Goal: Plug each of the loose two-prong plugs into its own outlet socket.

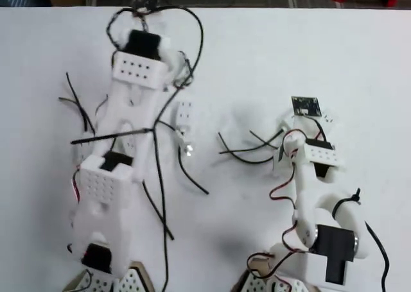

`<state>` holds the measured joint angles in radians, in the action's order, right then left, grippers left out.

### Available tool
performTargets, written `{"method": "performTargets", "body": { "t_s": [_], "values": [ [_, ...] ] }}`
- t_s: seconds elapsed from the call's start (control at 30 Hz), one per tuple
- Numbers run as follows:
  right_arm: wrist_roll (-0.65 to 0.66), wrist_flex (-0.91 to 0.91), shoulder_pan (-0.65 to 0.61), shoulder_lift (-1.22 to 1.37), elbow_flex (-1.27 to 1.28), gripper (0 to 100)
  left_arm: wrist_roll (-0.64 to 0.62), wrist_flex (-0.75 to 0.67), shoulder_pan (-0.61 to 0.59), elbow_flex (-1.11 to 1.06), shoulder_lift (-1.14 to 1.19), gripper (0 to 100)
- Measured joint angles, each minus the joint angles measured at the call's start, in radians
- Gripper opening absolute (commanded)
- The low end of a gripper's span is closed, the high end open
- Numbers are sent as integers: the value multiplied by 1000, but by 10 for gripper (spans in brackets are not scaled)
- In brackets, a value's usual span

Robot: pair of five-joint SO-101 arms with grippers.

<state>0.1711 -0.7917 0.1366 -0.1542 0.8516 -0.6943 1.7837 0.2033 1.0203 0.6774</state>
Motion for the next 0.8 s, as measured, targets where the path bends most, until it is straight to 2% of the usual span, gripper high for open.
{"method": "performTargets", "body": {
  "t_s": [0.07,0.17,0.4,0.57,0.8],
  "values": [
    [0,0,0,0,0,49,-146,0,8,-60,-2,181],
    [0,0,0,0,0,49,-222,0,20,-181,-2,181],
    [0,0,-25,0,8,49,-270,-28,104,-390,-2,181],
    [0,0,-25,0,8,49,-281,-92,100,-454,-2,181],
    [0,0,-25,0,8,49,-281,-107,98,-511,-2,181]
  ]
}}
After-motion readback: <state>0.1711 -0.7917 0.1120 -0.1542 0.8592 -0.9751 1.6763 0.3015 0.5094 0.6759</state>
